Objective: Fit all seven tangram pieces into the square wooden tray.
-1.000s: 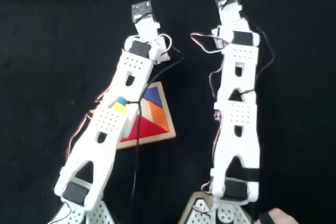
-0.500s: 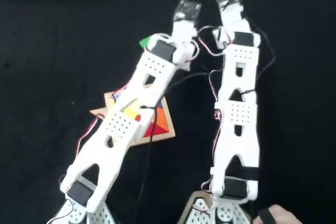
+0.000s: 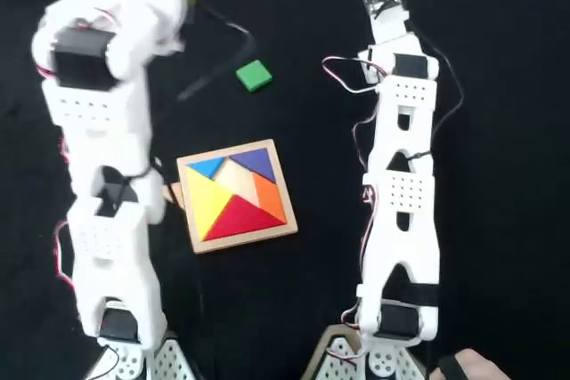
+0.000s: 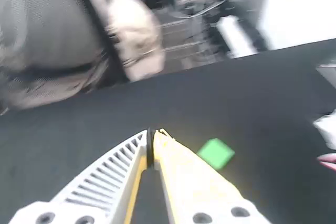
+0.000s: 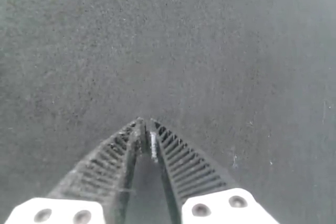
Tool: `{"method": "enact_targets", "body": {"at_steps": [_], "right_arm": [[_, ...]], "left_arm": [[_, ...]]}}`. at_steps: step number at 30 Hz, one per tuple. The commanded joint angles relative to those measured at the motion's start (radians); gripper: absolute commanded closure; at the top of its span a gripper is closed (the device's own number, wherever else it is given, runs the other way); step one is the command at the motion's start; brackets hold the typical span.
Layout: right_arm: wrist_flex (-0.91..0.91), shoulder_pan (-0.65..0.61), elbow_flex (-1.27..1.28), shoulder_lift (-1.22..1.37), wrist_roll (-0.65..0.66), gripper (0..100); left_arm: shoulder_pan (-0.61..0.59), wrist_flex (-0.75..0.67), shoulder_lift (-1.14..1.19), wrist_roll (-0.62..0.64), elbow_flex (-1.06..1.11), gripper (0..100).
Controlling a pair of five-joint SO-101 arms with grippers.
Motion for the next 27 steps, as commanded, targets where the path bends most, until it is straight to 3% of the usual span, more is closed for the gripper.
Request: {"method": "enact_targets", "body": {"at_steps": [1, 6, 9, 12, 27], "right_arm": [[-0.015, 0.008, -0.054, -0.016, -0.002, 98.7], [-0.015, 0.006, -0.053, -0.013, -0.002, 98.7], [-0.015, 0.005, -0.053, -0.013, -0.002, 98.7], [-0.017, 0.005, -0.053, -0.013, -0.002, 98.7], [-0.038, 0.003, -0.047, -0.013, -0.002, 98.7]], "left_arm": [[-0.051, -0.153, 0.106, -0.068, 0.137, 97], [-0.056, -0.43, 0.301, -0.201, 0.226, 97], [-0.079, -0.647, 0.393, -0.196, 0.219, 97], [-0.082, -0.792, 0.482, -0.115, 0.216, 97], [0.022, -0.93, 0.736, -0.055, 0.213, 97]]}}
